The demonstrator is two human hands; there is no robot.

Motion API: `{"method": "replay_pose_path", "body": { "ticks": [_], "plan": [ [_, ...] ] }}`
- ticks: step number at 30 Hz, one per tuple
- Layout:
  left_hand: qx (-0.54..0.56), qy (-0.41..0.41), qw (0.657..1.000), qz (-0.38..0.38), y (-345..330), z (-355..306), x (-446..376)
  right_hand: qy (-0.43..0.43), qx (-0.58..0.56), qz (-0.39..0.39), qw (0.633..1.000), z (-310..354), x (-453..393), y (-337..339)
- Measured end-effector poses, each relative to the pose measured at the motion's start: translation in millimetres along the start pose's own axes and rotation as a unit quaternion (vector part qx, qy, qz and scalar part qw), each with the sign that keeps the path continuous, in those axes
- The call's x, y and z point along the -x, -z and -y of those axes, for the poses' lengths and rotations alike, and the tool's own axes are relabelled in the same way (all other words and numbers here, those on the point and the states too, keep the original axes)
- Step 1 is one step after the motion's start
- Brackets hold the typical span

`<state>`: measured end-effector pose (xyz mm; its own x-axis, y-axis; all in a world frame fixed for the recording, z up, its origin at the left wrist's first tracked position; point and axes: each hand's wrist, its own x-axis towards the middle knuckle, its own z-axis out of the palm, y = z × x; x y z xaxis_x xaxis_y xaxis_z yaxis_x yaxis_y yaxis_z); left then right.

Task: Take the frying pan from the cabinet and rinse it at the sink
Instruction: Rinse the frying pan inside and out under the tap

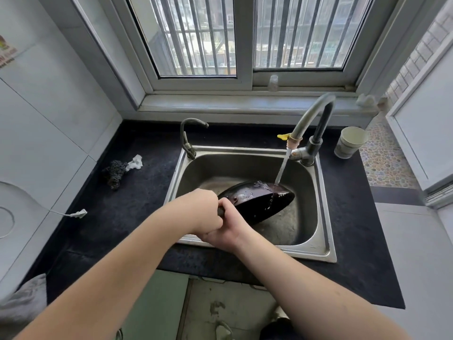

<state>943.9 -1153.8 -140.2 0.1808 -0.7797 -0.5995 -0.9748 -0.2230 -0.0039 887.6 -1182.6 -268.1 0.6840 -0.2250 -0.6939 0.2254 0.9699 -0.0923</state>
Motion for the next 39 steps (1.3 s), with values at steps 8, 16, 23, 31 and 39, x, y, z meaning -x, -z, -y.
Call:
{"method": "replay_pose_path", "body": {
  "ticks": [8, 16, 23, 31, 39],
  "plan": [
    [0.275, -0.112, 0.921, -0.252, -34.0, 4.9, -3.0, 0.033, 0.020, 0.050, 0.998, 31.9, 8.4, 18.6],
    [0.306, -0.176, 0.877, -0.326, -45.5, -10.6, -19.7, 0.073, 0.119, -0.012, 0.990, 48.0, 23.8, 41.1],
    [0.264, -0.211, 0.880, -0.334, -44.2, -10.4, -25.7, 0.114, 0.127, -0.028, 0.985, 44.7, 61.8, 59.4],
    [0.247, -0.224, 0.888, -0.318, -32.8, -11.0, -32.9, 0.222, 0.159, -0.128, 0.953, 29.1, 93.6, 96.2],
    [0.223, -0.237, 0.898, -0.297, -18.1, -14.7, -36.0, 0.274, 0.138, -0.200, 0.931, 42.4, 123.9, 139.6]
  ]
}}
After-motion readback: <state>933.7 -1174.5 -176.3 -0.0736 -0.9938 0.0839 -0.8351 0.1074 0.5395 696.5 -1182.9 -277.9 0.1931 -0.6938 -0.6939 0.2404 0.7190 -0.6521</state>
